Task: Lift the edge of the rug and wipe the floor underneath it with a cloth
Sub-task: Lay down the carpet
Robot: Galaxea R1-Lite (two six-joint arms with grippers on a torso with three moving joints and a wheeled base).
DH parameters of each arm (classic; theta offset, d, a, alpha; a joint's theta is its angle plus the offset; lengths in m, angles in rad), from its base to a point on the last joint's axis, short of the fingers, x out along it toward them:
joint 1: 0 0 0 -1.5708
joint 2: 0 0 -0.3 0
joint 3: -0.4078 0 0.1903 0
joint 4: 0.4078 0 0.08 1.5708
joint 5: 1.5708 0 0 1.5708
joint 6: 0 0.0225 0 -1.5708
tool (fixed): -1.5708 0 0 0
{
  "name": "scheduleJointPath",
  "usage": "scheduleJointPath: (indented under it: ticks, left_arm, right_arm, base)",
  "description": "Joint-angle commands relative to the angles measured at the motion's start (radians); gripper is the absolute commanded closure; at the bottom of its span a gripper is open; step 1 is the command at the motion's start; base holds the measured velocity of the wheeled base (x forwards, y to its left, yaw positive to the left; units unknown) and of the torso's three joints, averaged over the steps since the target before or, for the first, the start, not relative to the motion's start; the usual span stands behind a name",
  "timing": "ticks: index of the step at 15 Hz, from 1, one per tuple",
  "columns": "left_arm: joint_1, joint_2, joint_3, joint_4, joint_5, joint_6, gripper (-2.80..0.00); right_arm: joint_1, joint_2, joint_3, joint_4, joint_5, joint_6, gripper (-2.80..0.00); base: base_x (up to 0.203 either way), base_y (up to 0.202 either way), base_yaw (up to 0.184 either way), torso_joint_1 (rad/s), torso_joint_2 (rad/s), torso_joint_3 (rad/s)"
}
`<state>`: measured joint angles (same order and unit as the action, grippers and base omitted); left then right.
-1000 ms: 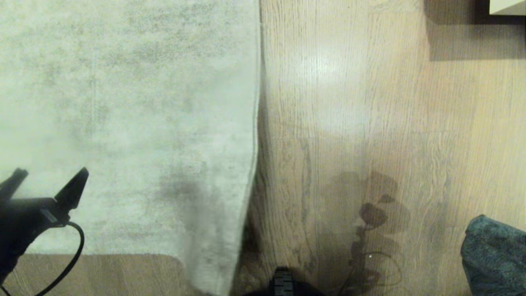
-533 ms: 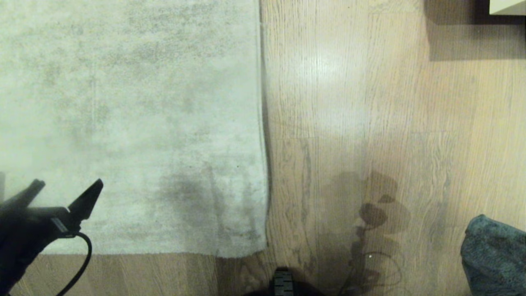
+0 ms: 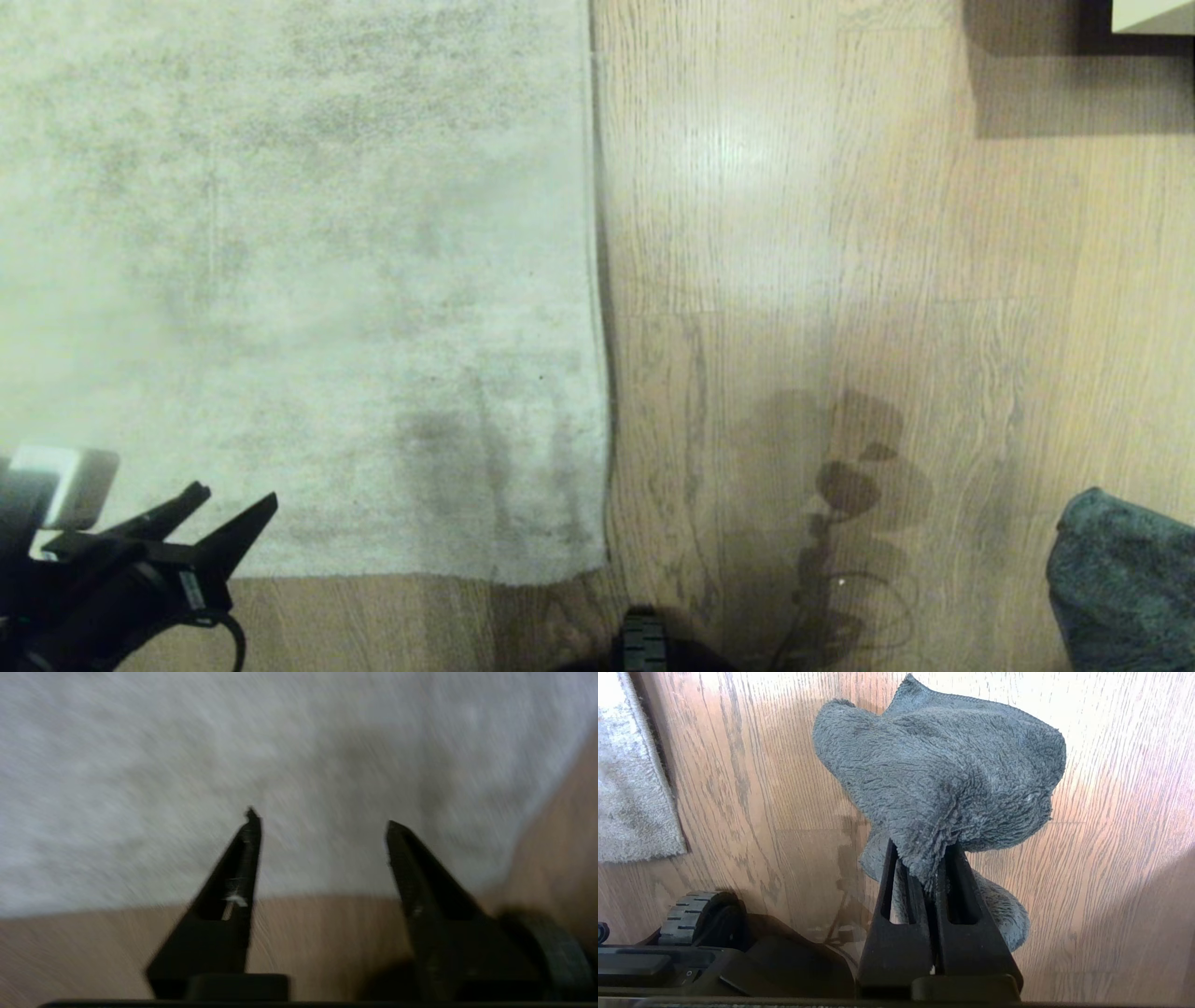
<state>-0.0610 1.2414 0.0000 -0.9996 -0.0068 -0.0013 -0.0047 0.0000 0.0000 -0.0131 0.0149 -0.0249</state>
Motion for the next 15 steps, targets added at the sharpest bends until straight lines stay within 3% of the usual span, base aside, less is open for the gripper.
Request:
scheduleJointPath:
  ticks: [1, 4, 7, 15]
  left_arm:
    - [-0.073, -0.027, 0.0, 0.082, -0.003, 0.0, 0.0]
    - [-0.18, -0.023, 0.0, 0.216, -0.004, 0.0, 0.0]
    - [-0.234, -0.003, 0.0, 0.363, -0.004, 0.001, 0.0]
    - [-0.304, 0.195, 0.0, 0.39, -0.004, 0.004, 0.0]
  right_arm:
    - [0.0, 0.002, 0.0, -0.001, 0.0, -0.001, 0.0]
    - [0.0, 0.002, 0.0, -0.001, 0.0, -0.001, 0.0]
    - [0.0, 0.002, 0.0, -0.001, 0.0, -0.001, 0.0]
    - [0.0, 0.002, 0.0, -0.001, 0.0, 0.0, 0.0]
  base:
    - [0.0, 0.0, 0.0, 0.0, 0.0, 0.0]
    - [0.0, 0.0, 0.0, 0.0, 0.0, 0.0]
    - [0.0, 0.0, 0.0, 0.0, 0.0, 0.0]
    - [0.0, 0.0, 0.0, 0.0, 0.0, 0.0]
